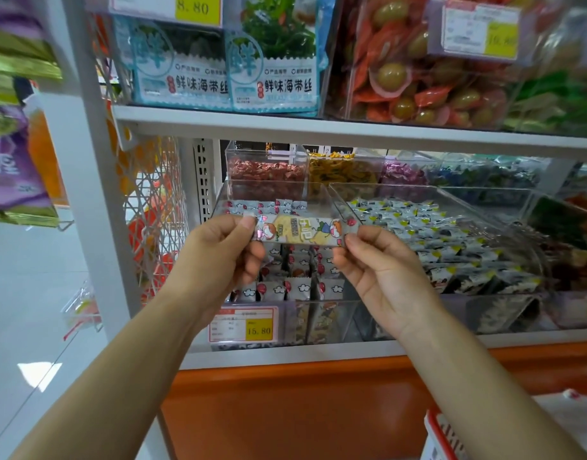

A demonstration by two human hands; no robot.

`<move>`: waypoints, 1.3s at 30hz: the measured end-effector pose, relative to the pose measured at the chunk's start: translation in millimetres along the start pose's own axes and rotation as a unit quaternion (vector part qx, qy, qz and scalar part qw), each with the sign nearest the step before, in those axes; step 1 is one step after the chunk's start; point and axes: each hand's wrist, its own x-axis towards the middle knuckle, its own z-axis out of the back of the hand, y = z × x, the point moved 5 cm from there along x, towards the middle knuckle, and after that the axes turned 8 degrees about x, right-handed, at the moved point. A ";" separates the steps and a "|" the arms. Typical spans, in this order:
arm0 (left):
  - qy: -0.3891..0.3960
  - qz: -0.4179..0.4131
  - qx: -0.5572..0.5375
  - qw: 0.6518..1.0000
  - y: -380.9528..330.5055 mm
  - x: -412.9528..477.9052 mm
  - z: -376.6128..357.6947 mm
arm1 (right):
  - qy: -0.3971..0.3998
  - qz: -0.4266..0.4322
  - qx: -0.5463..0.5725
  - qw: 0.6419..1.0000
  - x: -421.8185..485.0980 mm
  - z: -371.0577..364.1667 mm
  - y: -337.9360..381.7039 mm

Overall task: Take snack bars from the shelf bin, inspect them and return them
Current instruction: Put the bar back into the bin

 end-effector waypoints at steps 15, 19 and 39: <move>0.032 -0.048 0.121 0.991 -1.0 3.1 -3.0 | 0.034 0.108 -0.251 0.961 2.2 0.2 10.8; 0.063 -0.063 0.152 0.984 -3.1 1.2 -4.0 | 0.031 0.137 -0.280 0.950 2.9 0.4 16.2; 0.095 -0.049 0.239 0.965 -11.1 4.2 -3.7 | 0.079 0.228 -0.442 0.864 -1.3 -13.2 19.3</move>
